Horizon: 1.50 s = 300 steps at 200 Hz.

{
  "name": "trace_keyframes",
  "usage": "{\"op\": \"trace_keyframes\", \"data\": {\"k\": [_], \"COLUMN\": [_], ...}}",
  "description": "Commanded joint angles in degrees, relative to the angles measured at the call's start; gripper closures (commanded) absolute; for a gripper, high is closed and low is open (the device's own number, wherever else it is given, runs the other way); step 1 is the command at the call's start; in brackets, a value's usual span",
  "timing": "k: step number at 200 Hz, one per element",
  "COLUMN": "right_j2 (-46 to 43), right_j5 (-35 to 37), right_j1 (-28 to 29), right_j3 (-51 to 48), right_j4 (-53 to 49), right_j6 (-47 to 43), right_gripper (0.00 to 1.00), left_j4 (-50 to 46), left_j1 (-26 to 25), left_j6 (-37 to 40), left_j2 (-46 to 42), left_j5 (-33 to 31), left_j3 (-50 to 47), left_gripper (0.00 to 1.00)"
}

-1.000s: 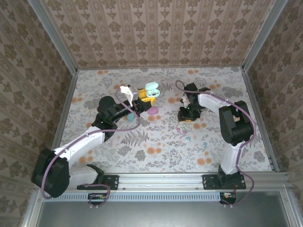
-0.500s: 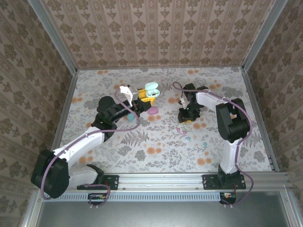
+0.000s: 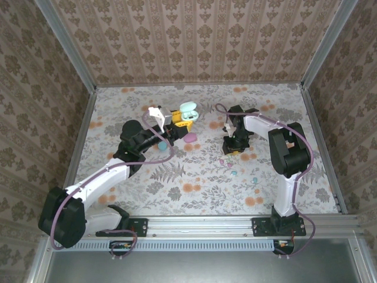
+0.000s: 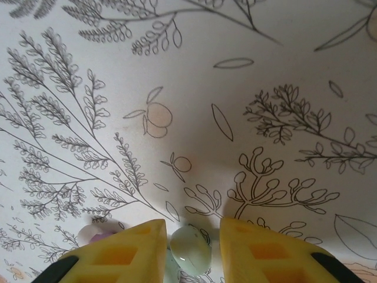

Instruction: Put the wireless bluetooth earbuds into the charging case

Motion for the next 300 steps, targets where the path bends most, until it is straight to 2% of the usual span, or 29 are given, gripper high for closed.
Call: {"op": "trace_keyframes", "data": {"k": [1, 37, 67, 170, 300], "right_j2": [-1.93, -3.4, -3.98, 0.17, 3.16], "right_j5": [0.47, 0.44, 3.61, 5.43, 6.3], "right_j1": [0.32, 0.29, 0.29, 2.27, 3.03], "right_j3": [-0.96, -1.77, -0.76, 2.94, 5.25], "right_j4": [-2.4, -2.38, -2.35, -5.08, -7.17], "right_j6": [0.46, 1.35, 2.19, 4.68, 3.47], "right_gripper": [0.68, 0.67, 0.67, 0.67, 0.69], "left_j4": [-0.05, -0.21, -0.23, -0.17, -0.46], "left_j1": [0.29, 0.19, 0.27, 0.28, 0.36], "left_j6": [0.51, 0.6, 0.78, 1.06, 1.21], "left_j2": [-0.6, -0.68, -0.51, -0.63, -0.73], "left_j5": [0.48, 0.38, 0.35, 0.27, -0.11], "left_j3": [1.21, 1.21, 1.3, 1.09, 0.86], "left_gripper": [0.7, 0.7, 0.7, 0.69, 0.7]}}
